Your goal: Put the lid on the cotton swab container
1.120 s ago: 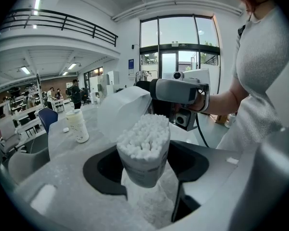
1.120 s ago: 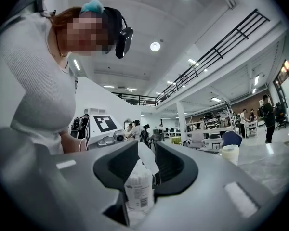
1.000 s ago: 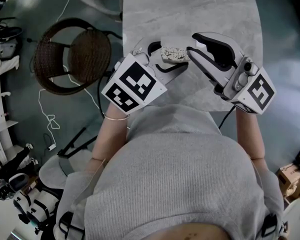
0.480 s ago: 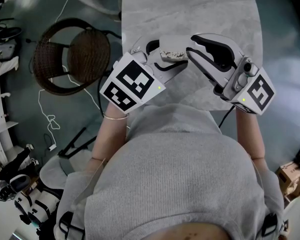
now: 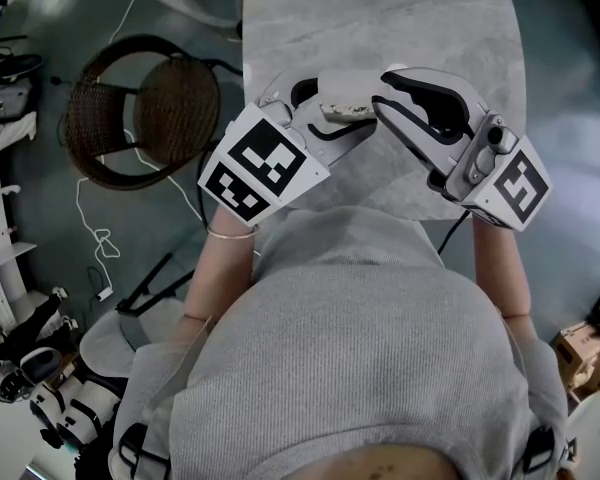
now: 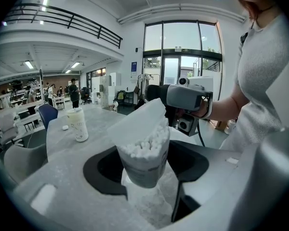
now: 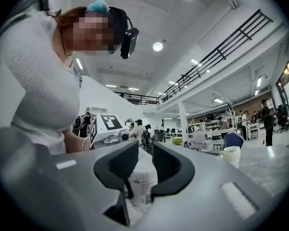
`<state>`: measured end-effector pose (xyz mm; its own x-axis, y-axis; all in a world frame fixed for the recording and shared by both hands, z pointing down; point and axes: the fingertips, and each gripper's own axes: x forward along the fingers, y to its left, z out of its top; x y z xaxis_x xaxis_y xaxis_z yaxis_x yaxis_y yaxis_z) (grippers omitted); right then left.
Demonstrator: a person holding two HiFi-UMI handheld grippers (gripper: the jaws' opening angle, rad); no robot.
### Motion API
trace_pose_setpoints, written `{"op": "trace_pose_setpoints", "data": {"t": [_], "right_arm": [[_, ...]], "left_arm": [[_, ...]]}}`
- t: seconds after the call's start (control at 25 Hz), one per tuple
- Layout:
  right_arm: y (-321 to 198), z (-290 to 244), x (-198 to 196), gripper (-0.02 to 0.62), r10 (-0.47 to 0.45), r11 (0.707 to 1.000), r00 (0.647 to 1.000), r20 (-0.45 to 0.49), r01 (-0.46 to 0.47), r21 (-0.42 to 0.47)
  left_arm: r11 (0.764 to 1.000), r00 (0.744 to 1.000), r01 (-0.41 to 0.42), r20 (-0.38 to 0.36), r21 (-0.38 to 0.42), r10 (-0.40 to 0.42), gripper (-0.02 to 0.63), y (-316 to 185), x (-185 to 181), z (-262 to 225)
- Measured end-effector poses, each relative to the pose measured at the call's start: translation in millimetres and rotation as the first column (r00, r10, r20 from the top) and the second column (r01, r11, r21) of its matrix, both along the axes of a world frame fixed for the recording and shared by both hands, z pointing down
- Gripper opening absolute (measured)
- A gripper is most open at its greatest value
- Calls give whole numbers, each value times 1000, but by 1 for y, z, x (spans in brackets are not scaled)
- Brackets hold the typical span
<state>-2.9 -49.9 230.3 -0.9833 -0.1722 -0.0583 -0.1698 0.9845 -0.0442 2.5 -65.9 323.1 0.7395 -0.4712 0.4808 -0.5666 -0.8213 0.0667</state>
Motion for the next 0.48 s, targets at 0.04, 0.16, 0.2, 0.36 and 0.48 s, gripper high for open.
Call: {"op": "trace_pose_setpoints", "data": {"t": [0.04,0.16,0.2,0.36,0.48], "right_arm": [[0,0,0,89,0,1000,1000,0,0,1],[0,-1,0,87,-3,1000,1000,1,3,3],[0,0,0,87,-5,1000,1000,1,5,3],[1,1,1,86,-12,1000,1000,-6,12,5],[1,1,0,84,-14,1000,1000,-9,14,7]], "left_arm": [[1000,1000,1,-1,0,-1,268,-1,0,0],[1000,1000,3,-5,1,-3,268,-2,0,-2],[1000,1000,4,-6,1,-4,268,-2,0,-2],[1000,1000,8,-15,-1,-8,267,-3,0,-2],[1000,1000,9,-18,-1,-9,267,-4,-1,-3]]}}
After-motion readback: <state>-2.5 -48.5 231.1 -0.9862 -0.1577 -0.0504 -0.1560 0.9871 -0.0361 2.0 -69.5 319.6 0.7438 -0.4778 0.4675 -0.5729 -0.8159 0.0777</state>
